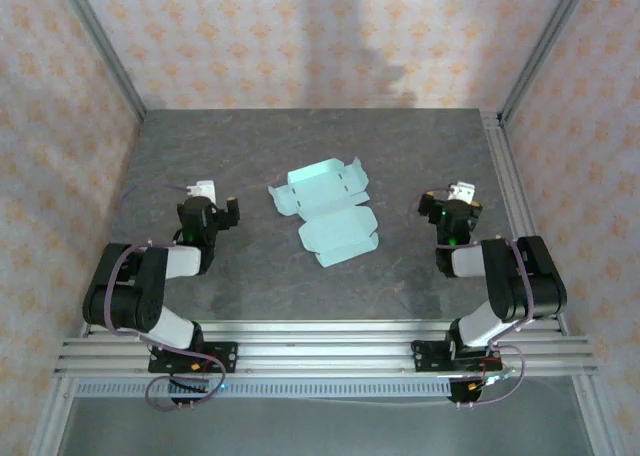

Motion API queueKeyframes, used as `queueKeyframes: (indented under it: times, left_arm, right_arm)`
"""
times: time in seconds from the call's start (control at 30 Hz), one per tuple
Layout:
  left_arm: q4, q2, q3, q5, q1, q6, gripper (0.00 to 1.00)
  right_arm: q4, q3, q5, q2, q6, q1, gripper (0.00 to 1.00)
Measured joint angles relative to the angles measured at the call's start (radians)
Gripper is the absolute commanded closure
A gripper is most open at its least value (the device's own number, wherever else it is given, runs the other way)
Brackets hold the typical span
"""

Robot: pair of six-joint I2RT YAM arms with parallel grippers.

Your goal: Fold the paper box

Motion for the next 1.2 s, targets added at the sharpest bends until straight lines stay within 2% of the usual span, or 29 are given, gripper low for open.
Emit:
queueKeyframes:
  times: [1.2]
  left_arm:
    - [0.000, 0.000, 0.000, 0.000, 0.000, 0.000, 0.00]
  right_arm:
    - [-0.004, 0.000, -0.020, -0.002, -0.002, 0.000, 0.01]
